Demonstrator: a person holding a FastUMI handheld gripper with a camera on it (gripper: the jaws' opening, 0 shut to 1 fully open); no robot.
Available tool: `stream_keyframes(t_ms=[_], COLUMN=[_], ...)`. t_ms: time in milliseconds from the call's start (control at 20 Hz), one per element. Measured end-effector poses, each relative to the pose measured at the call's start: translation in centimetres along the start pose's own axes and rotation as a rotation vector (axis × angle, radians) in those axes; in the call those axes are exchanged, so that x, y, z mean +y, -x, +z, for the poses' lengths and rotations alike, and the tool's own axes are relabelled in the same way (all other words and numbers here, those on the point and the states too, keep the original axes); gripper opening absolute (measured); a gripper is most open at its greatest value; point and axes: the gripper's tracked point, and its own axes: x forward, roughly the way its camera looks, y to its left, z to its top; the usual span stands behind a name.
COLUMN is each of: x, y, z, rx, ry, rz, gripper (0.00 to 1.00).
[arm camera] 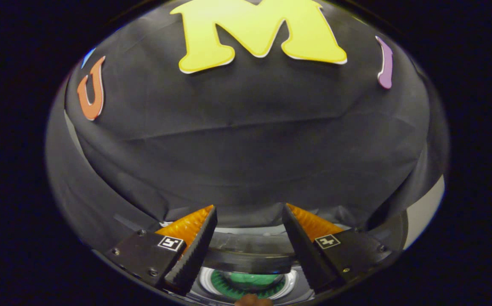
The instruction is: Put the clothes into the washing machine and then close the washing machine lid.
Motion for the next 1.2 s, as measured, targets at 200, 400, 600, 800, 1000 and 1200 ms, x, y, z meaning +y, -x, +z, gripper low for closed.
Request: stream_keyframes(t_ms=[200,400,600,800,1000,1200], x=[-0.3,-0.1,0.0,0.1,0.3,0.3], y=[-0.4,0.1,-0.2,-0.4,-0.3,-0.3], z=[-0.8,-1.1,-0.5,-0.4,-0.4,-0.5], rx=[0.03,0.06,-0.054,-0.111,-0.135,-0.156], ry=[-0.009,-0.009,0.015,0.022,0.025,0.026], rz=[-0.024,-0.015,-0.006,-0.009,-0.004,-0.001], gripper=[0.98,0.99,0.99,0.99,0.99,0.99])
